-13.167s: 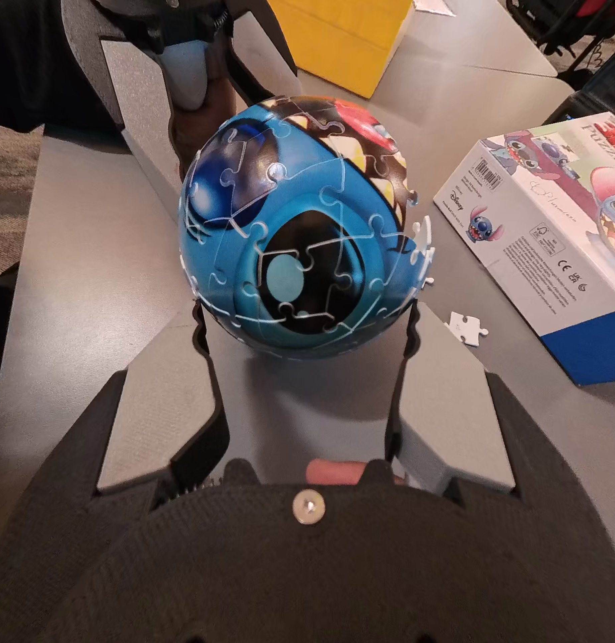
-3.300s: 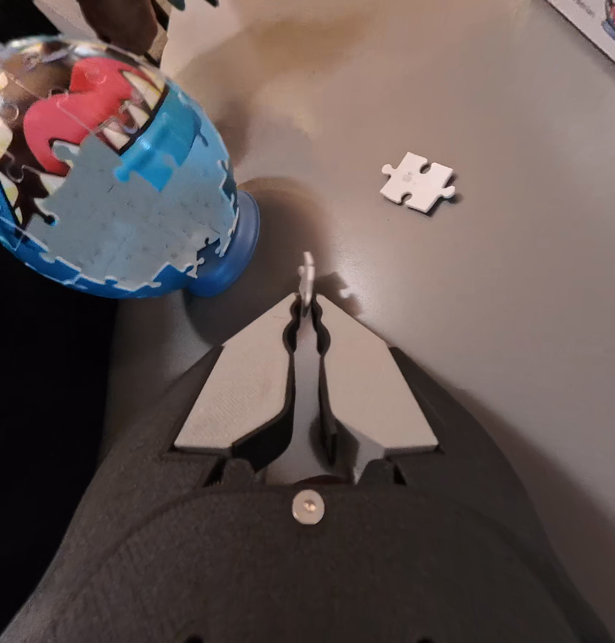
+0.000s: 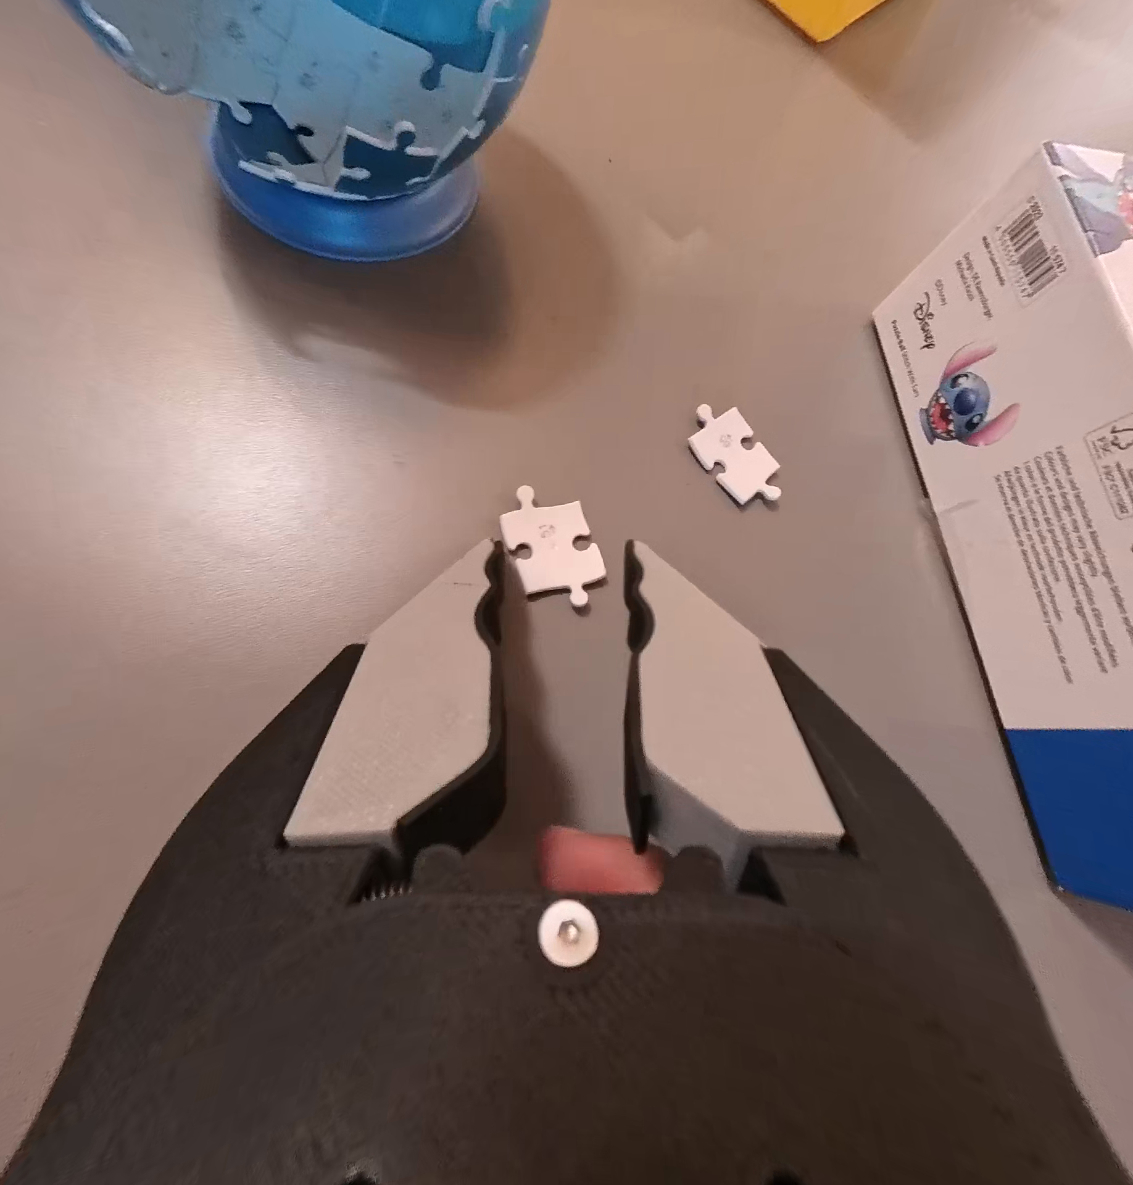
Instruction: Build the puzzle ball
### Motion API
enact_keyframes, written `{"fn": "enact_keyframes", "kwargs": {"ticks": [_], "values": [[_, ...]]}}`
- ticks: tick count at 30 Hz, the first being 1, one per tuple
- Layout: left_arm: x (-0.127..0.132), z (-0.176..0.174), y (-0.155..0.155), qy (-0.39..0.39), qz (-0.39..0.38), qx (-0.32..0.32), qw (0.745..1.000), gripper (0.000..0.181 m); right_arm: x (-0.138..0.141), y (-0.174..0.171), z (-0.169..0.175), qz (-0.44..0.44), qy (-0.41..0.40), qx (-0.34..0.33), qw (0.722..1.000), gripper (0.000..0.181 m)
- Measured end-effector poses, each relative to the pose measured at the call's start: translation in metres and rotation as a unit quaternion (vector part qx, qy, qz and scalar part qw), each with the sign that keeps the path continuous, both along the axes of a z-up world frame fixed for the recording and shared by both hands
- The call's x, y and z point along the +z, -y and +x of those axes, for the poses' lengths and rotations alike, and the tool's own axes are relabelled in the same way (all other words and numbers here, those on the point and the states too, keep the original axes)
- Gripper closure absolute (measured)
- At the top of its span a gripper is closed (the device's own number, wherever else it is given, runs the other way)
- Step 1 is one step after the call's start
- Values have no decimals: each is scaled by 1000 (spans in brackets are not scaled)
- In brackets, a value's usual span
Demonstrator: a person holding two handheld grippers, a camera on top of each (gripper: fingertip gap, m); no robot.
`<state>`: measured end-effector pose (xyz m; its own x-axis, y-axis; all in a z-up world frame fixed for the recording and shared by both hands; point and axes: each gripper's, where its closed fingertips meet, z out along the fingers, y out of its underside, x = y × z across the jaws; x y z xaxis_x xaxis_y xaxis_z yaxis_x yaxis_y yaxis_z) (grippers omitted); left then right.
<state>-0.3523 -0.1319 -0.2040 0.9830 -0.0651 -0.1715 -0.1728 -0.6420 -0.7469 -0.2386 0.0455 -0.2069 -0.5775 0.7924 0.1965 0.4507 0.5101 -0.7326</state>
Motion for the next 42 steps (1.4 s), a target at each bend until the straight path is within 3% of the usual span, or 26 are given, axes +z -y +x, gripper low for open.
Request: {"fn": "enact_keyframes", "kwargs": {"ticks": [5, 8, 12, 15, 17, 22, 26, 31, 35, 40, 42], "values": [[1, -16, -8, -17, 2, 17, 1000, 114, -3, 5, 1, 19, -4, 14, 1000, 175], [0, -26, -16, -8, 0, 26, 1000, 115, -2, 6, -1, 26, -9, 8, 1000, 177], [-1, -31, -14, 11, -8, 18, 1000, 115, 1, 8, 1, 6, -7, 7, 1000, 151], [-2, -21, 4, 25, -20, -14, 999, 100, 1, 0, 2, -7, -3, -10, 1000, 148], [-2, -12, 11, 19, -17, -24, 999, 100, 4, -1, 1, -18, -5, -12, 1000, 147], [-3, -2, 5, 32, -14, -12, 999, 97, 20, 41, 10, -70, -28, 75, 994, 143], [-2, -14, -2, 22, -10, 6, 1000, 96, 11, 59, 14, -35, -22, 101, 994, 138], [0, -28, -12, 1, -2, 19, 1000, 101, 10, 45, 12, -5, -34, 75, 997, 138], [2, -36, -24, -27, 5, 21, 999, 111, 19, 30, 11, -35, -40, 44, 998, 139], [1, -39, -12, -12, -8, 12, 1000, 100, 19, 21, 11, -38, -48, 30, 998, 139], [3, -26, -1, 20, -5, -8, 1000, 92, 19, 21, 11, -40, -49, 33, 997, 138]]}}
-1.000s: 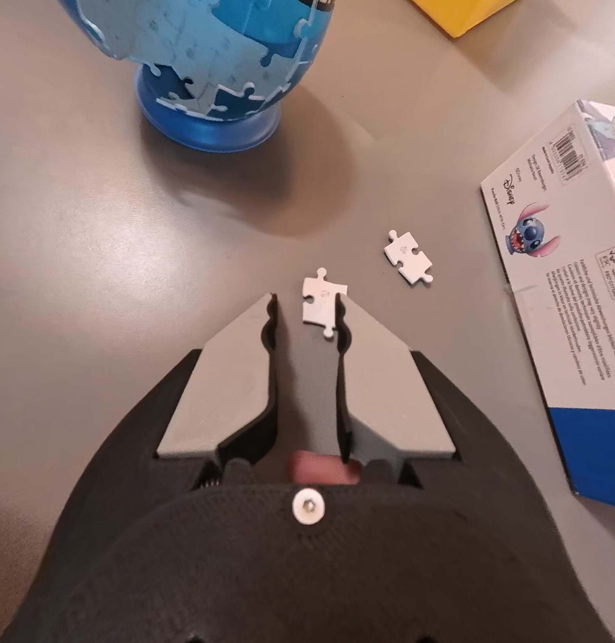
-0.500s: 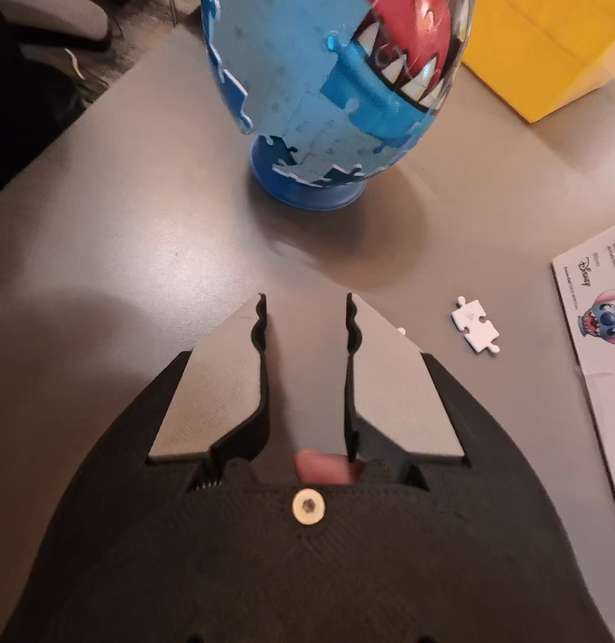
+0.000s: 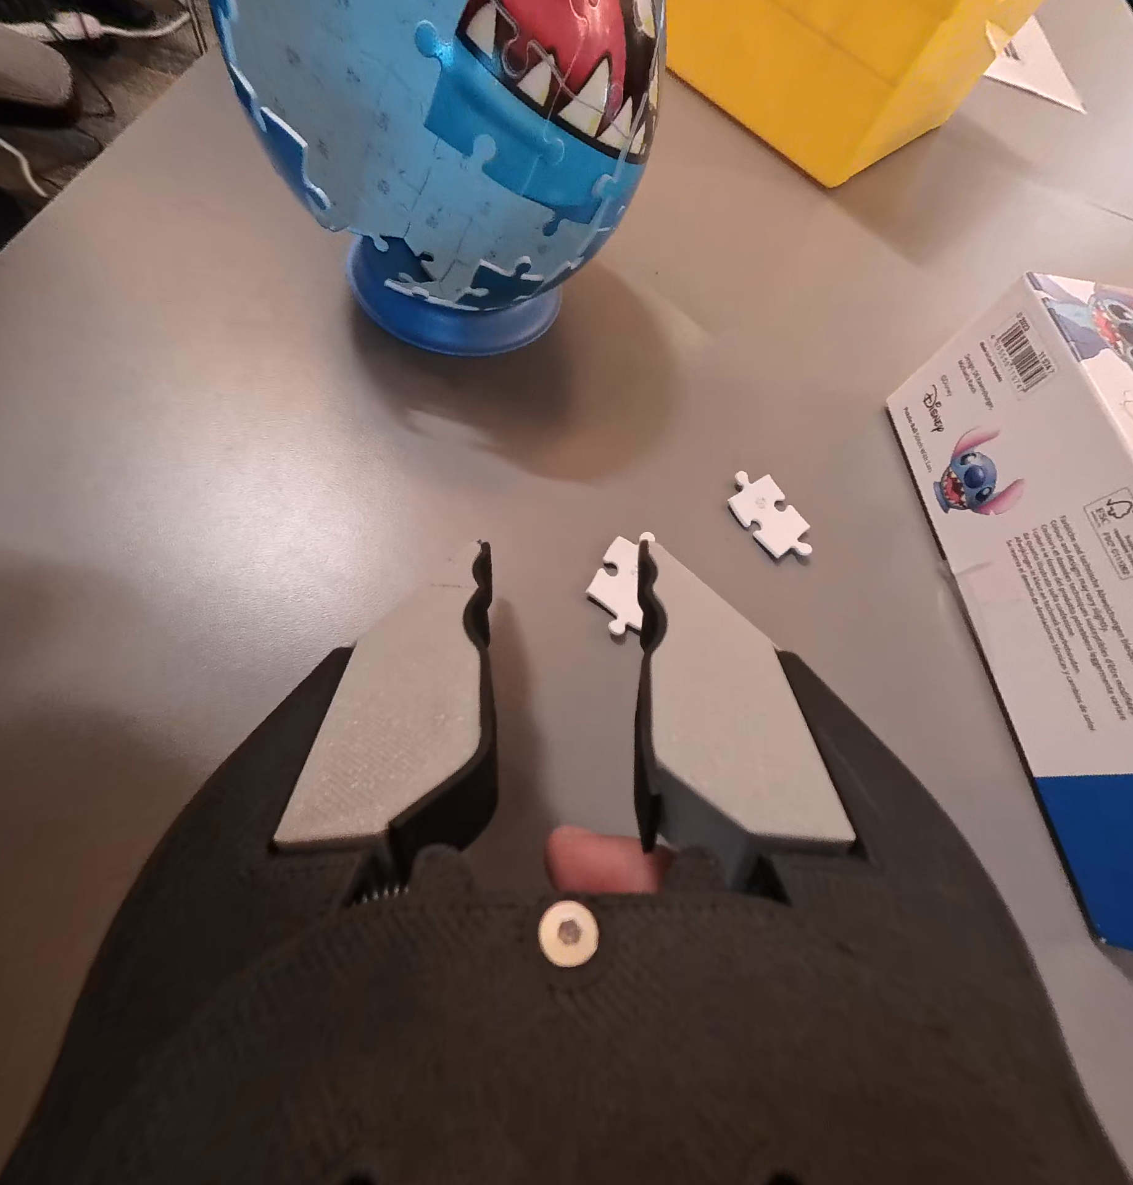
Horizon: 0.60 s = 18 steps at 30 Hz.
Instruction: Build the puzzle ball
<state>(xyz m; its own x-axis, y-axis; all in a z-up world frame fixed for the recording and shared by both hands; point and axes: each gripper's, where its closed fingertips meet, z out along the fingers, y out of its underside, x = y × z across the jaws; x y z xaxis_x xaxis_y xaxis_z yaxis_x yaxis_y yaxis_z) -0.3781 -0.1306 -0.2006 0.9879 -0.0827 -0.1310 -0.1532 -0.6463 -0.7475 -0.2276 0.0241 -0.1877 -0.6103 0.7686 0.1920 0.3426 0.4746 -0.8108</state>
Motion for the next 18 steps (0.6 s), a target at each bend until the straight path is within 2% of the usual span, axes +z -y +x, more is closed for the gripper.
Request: {"fn": "enact_keyframes", "kwargs": {"ticks": [3, 7, 11, 15, 18], "values": [[4, 19, 4, 28, 25, -8, 999, 94, 1, 2, -1, -4, -3, 4, 1000, 138], [0, 8, -6, -32, 13, 26, 999, 96, 0, 4, -2, 6, -4, 3, 1000, 138], [1, 2, -18, -47, 17, 26, 998, 99, -4, -3, 0, 20, 10, -15, 1000, 130], [2, -14, -31, -75, 20, 32, 996, 103, -2, -19, 0, 17, 15, -46, 999, 132], [0, -17, -43, -63, 16, 20, 998, 106, -9, -27, -1, 18, 33, -60, 997, 132]]}}
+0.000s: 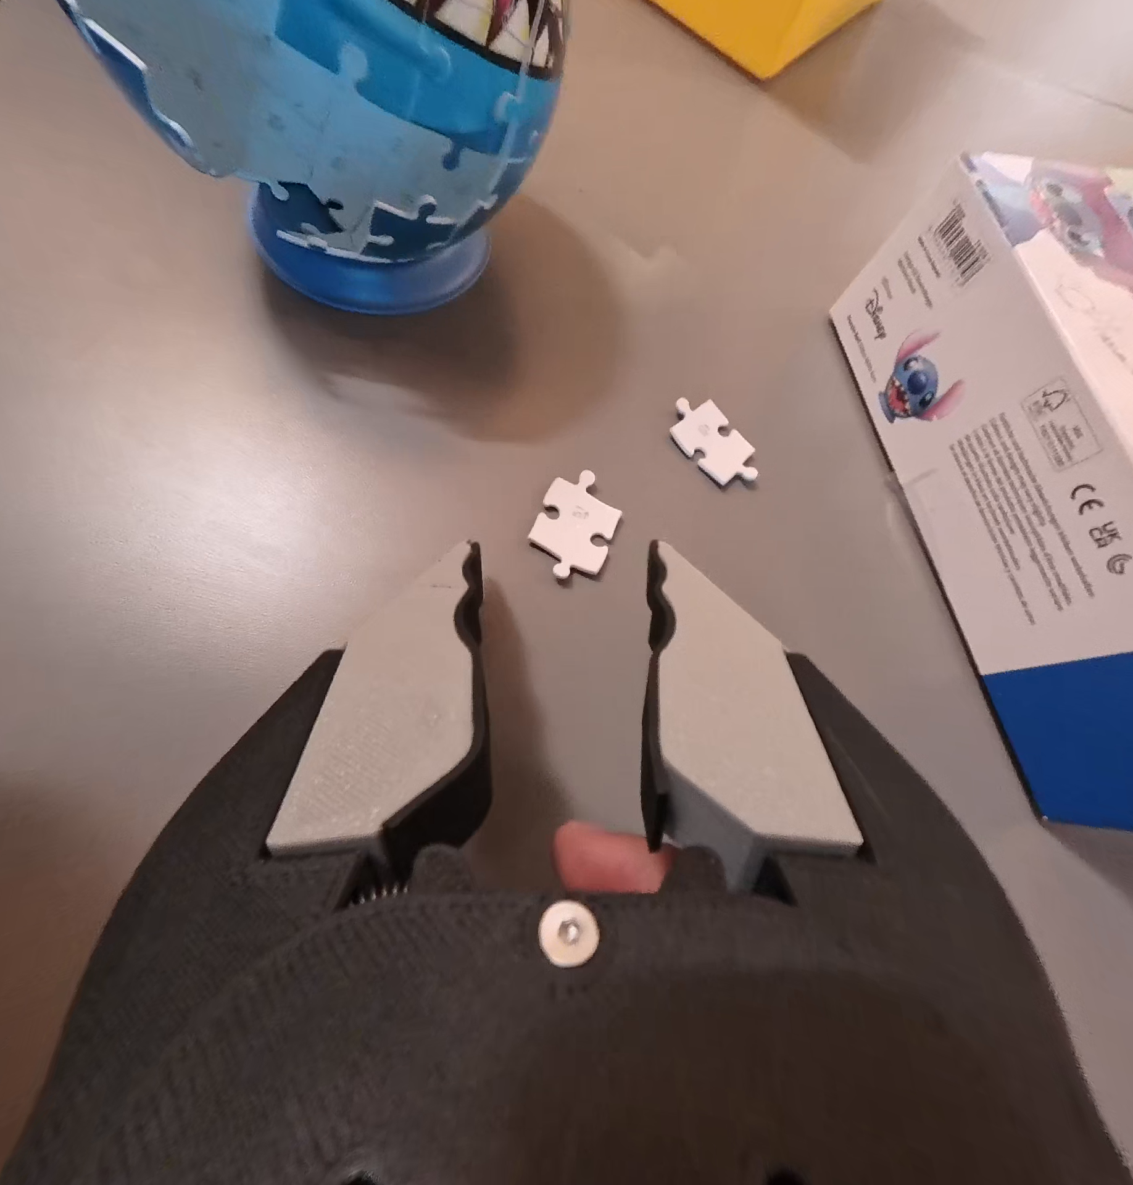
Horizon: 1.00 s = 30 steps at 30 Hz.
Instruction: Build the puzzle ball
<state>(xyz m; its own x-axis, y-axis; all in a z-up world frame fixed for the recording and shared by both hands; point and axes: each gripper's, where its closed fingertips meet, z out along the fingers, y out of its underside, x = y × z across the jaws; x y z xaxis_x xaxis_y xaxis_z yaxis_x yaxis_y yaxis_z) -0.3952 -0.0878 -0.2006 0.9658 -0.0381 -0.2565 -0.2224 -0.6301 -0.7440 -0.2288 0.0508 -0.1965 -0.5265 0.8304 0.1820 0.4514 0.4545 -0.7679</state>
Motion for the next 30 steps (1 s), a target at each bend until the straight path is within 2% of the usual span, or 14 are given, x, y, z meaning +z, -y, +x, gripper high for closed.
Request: {"fn": "enact_keyframes", "kwargs": {"ticks": [3, 6, 10, 16, 25, 28, 30], "values": [[-2, -4, 1, 20, -8, 2, 1000, 101, -8, 4, 1, 9, 18, 3, 1000, 130], [-5, -4, 25, 56, -20, 4, 998, 97, -9, -1, -1, 24, 19, -7, 1000, 132], [-3, 18, 43, 72, -17, -13, 997, 92, -11, -1, -5, -4, 38, -15, 999, 133], [-3, 30, 19, 42, -12, -32, 999, 95, -13, 7, -15, -8, 62, -48, 997, 145], [-2, 8, -10, 15, -3, 2, 1000, 106, -13, 14, -18, 0, 41, -72, 997, 167], [-1, 3, -6, 15, -5, 17, 1000, 105, -12, 19, -12, 14, 39, -68, 997, 171], [0, 0, 9, 1, -7, 26, 1000, 105, -9, 21, -4, 42, 25, -63, 997, 176]]}}
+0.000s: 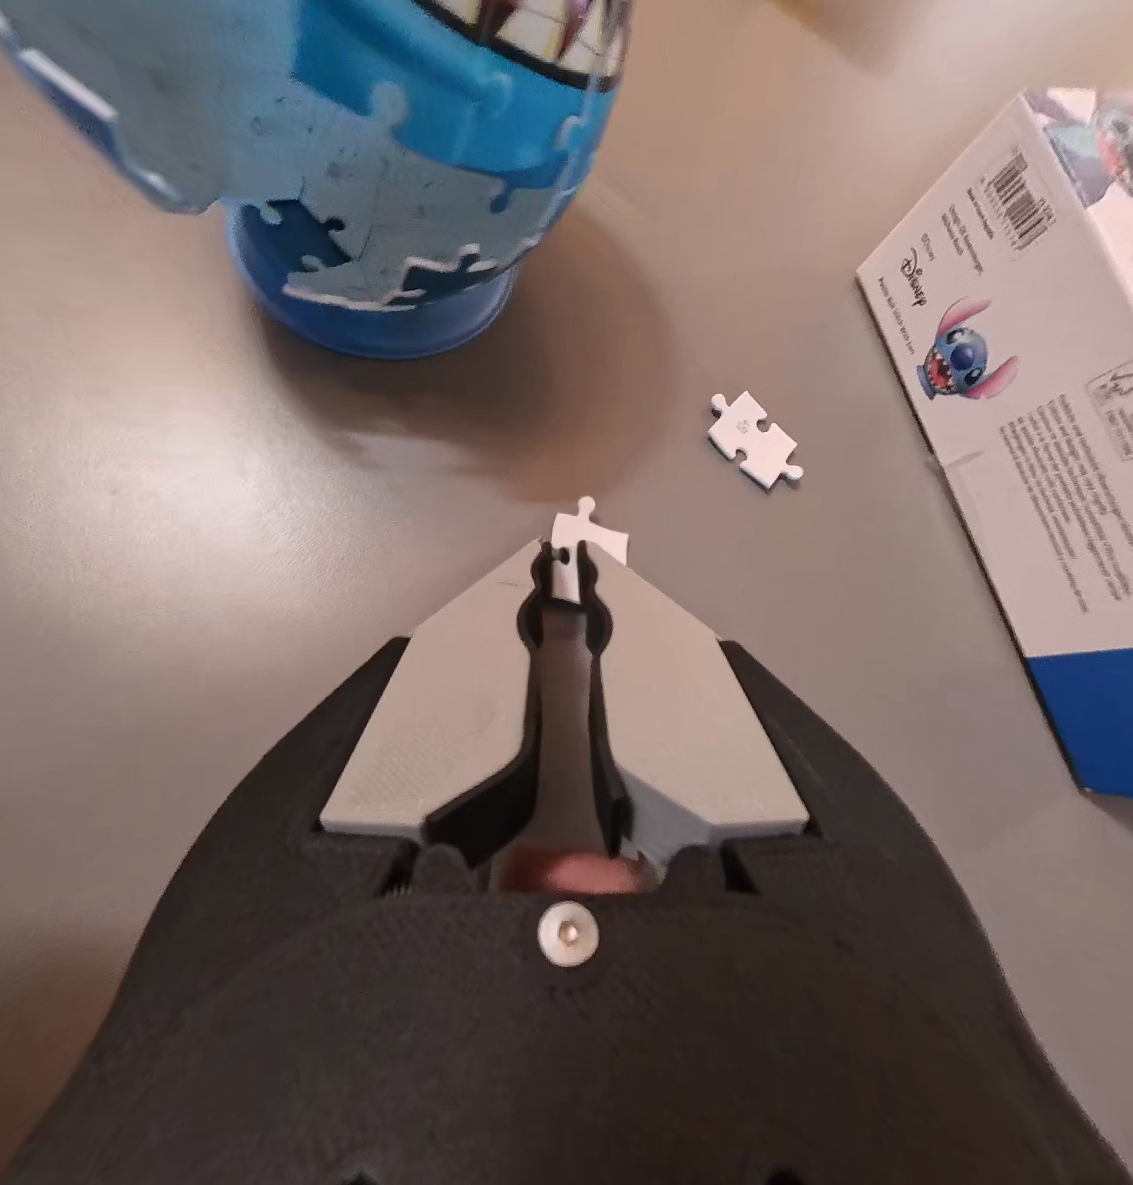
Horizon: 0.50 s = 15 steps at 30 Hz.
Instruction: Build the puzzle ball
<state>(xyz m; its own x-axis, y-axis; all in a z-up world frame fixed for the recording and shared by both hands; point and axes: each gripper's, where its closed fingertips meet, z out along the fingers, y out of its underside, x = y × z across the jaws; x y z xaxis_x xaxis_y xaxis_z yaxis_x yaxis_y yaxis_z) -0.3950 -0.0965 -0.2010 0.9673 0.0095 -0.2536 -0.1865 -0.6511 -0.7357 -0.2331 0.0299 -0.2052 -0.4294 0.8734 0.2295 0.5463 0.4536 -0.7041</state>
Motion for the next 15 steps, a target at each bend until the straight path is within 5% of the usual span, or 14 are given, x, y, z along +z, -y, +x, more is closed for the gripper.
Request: {"fn": "enact_keyframes", "kwargs": {"ticks": [4, 8, 15], "values": [[17, -5, 39, -29, 22, 28, 999, 105, 8, 15, 12, 8, -32, 31, 999, 181], [60, 24, 55, -80, 84, -16, 993, 121, 11, 29, 14, -6, -57, 62, 996, 181], [111, 134, 30, -129, 154, -185, 962, 135, 57, 60, 28, 30, -182, 129, 974, 181]]}}
